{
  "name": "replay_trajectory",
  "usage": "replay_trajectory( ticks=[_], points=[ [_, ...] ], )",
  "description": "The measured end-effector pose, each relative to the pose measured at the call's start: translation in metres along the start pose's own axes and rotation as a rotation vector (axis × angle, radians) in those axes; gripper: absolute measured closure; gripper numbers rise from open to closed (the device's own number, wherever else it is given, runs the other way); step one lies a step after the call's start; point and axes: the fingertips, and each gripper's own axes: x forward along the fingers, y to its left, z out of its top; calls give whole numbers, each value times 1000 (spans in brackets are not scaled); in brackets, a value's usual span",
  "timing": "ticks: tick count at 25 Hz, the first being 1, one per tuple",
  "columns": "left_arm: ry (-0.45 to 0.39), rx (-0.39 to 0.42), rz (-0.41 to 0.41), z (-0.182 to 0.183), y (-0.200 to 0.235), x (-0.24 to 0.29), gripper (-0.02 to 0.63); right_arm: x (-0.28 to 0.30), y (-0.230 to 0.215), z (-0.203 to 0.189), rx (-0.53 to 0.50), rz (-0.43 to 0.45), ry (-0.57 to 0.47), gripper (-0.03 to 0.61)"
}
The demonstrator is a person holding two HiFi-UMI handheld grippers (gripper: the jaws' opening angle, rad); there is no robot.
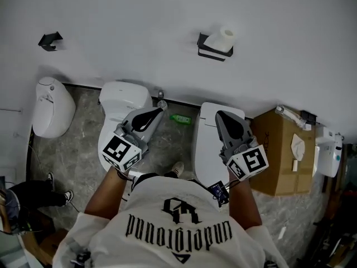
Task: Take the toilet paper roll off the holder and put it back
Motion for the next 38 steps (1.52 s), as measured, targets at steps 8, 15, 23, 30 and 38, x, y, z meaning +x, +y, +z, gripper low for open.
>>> replay_trajectory(
  ticks=[8, 15, 23, 30, 38],
  points=[
    [-8, -4, -11, 6, -9, 44, 600, -5, -37, 8, -12, 13, -22, 564],
    [-28, 8, -47, 15, -11, 74, 600, -13, -61, 8, -2, -28, -24, 563],
    [-31, 6, -88, 17, 2, 104, 600, -6, -83, 7, 12, -60, -29, 563],
    [-31, 5, -133, 20, 18, 136, 600, 7, -105, 9, 19, -97, -30, 561],
    [-21, 18, -189, 22, 41, 173, 600, 34, -128, 10, 29, -123, -20, 532]
  ],
)
